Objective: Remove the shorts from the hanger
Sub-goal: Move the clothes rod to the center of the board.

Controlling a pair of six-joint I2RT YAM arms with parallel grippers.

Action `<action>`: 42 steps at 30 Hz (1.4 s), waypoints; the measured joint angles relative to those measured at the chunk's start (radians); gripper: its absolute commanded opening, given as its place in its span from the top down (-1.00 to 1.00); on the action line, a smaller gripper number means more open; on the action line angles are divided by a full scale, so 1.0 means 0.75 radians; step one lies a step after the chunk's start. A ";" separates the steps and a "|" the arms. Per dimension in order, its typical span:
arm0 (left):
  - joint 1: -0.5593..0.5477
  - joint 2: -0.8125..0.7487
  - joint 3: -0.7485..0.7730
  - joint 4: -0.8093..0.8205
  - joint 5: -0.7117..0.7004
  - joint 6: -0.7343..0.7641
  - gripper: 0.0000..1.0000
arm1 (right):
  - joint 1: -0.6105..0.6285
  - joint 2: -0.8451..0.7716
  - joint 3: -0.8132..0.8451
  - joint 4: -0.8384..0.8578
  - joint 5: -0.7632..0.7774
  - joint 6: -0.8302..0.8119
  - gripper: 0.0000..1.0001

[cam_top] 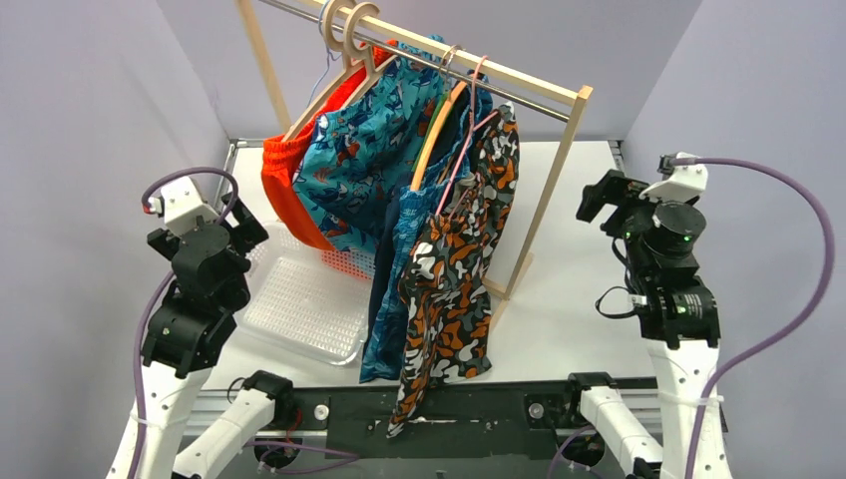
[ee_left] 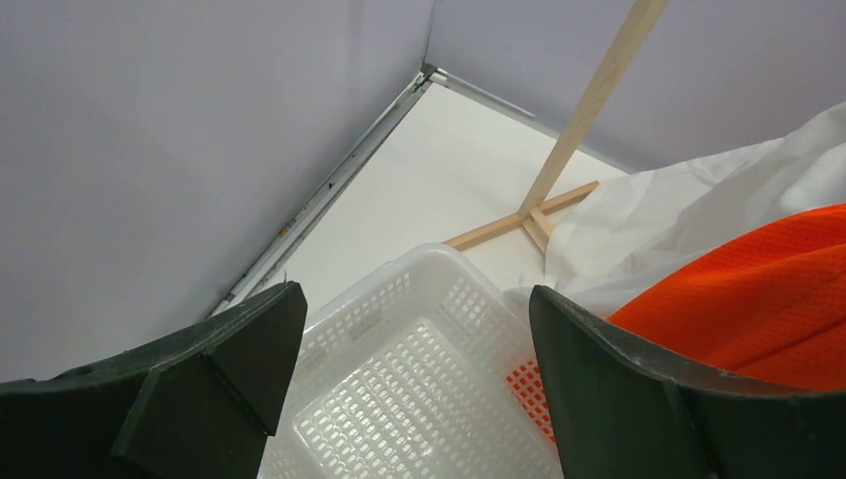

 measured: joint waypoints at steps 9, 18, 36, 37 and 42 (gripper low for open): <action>0.097 -0.078 -0.145 -0.011 0.161 -0.097 -0.68 | -0.111 -0.062 -0.374 -0.016 -0.201 0.121 -0.95; 0.168 -0.229 -0.216 -0.038 0.457 -0.246 -0.68 | -0.119 -0.193 -0.736 -0.034 -0.515 0.244 -0.96; 0.203 -0.197 -0.268 -0.112 1.009 -0.357 -0.69 | 0.319 -0.209 -1.155 0.428 -0.394 0.463 -0.96; 0.203 -0.197 -0.273 -0.113 1.038 -0.357 -0.69 | 0.324 -0.209 -1.166 0.470 -0.336 0.463 -0.96; 0.204 -0.185 -0.284 -0.114 1.189 -0.363 -0.68 | 0.261 -0.087 -1.141 0.598 -0.171 0.416 -0.96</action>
